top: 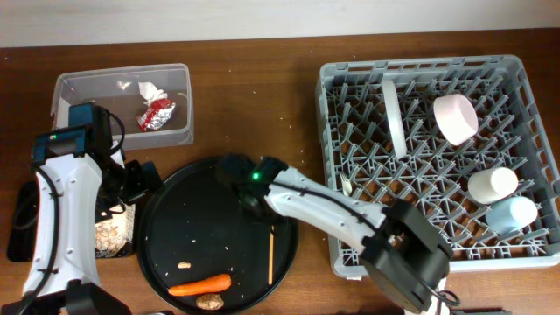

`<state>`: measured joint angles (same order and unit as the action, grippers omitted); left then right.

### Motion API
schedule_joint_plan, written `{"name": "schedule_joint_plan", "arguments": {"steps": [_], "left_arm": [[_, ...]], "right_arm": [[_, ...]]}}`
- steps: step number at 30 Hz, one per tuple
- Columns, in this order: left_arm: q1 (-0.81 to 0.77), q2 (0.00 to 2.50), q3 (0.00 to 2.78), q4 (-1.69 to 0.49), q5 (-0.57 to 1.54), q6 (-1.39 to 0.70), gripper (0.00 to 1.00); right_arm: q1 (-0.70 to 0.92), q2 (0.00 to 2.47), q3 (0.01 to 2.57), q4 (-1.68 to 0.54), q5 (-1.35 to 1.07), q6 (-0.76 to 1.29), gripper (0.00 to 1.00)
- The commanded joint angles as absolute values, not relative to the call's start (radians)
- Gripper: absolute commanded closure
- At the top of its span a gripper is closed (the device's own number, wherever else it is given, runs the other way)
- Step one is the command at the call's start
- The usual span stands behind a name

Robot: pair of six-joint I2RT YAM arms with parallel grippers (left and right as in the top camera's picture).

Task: Sort waste into correct bins and load items into the dishwasher rack
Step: 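Grasp the wooden chopstick on the round tray with the right gripper, then place the chopstick into the rack with the right gripper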

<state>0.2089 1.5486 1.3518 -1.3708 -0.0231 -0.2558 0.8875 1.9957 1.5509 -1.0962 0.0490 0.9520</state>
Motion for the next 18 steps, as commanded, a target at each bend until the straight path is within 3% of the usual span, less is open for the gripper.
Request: {"name": "schedule_joint_plan", "arguments": {"steps": [1, 9, 12, 18], "left_arm": [[0.205, 1.545, 1.345, -1.371, -0.015, -0.269, 0.01], [0.205, 1.545, 1.345, -1.373, -0.014, -0.269, 0.01], [0.205, 1.545, 1.345, -1.372, 0.007, -0.27, 0.01], [0.205, 1.545, 1.345, -1.372, 0.012, -0.27, 0.01]], "right_arm": [[0.793, 1.893, 1.719, -1.195, 0.091, 0.783, 0.96], [0.445, 1.779, 1.789, -1.475, 0.087, 0.318, 0.96], [0.35, 1.78, 1.674, -1.439, 0.056, 0.239, 0.96], [0.353, 1.78, 1.45, -1.258, -0.012, 0.239, 0.96]]}}
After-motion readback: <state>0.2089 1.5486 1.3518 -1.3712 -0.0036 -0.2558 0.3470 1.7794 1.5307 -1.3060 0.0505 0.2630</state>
